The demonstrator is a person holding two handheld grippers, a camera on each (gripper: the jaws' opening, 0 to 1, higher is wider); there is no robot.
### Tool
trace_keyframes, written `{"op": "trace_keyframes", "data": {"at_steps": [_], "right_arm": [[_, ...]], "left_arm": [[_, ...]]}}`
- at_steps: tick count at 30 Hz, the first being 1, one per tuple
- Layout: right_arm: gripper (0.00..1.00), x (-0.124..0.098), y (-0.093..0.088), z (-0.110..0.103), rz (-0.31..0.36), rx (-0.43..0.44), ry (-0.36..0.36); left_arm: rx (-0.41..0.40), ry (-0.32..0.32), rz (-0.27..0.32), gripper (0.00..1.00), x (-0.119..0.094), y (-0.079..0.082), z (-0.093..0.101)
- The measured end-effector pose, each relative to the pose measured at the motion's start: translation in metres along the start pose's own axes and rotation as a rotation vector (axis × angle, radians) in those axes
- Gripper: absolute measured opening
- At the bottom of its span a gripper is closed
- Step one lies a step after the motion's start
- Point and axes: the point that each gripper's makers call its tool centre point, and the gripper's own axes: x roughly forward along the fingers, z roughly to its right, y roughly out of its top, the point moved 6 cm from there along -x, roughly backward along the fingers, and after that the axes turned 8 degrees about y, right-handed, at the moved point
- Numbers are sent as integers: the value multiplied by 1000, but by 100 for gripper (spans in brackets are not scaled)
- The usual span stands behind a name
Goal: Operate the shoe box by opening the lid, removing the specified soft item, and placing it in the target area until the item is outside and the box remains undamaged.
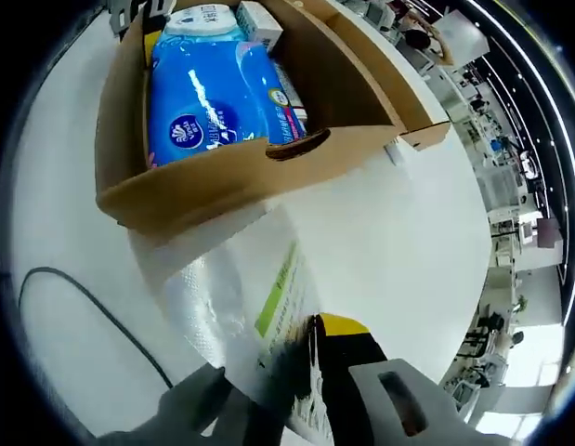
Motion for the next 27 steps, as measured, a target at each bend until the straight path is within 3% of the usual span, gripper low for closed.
{"op": "trace_keyframes", "data": {"at_steps": [3, 10, 18, 20, 27], "right_arm": [[8, 0, 1, -4, -8, -44, 2], [18, -4, 2, -10, 12, 1, 29], [18, -9, 0, -14, 15, -4, 32], [18, -10, -3, -16, -16, -55, 35], [18, -15, -7, -22, 3, -14, 40]], "left_arm": [[2, 2, 1, 1, 0, 0, 0], [5, 1, 1, 1, 0, 0, 0], [7, 1, 2, 1, -1, 0, 1], [7, 2, 2, 1, 0, 0, 1], [7, 2, 1, 1, -1, 0, 1]]}}
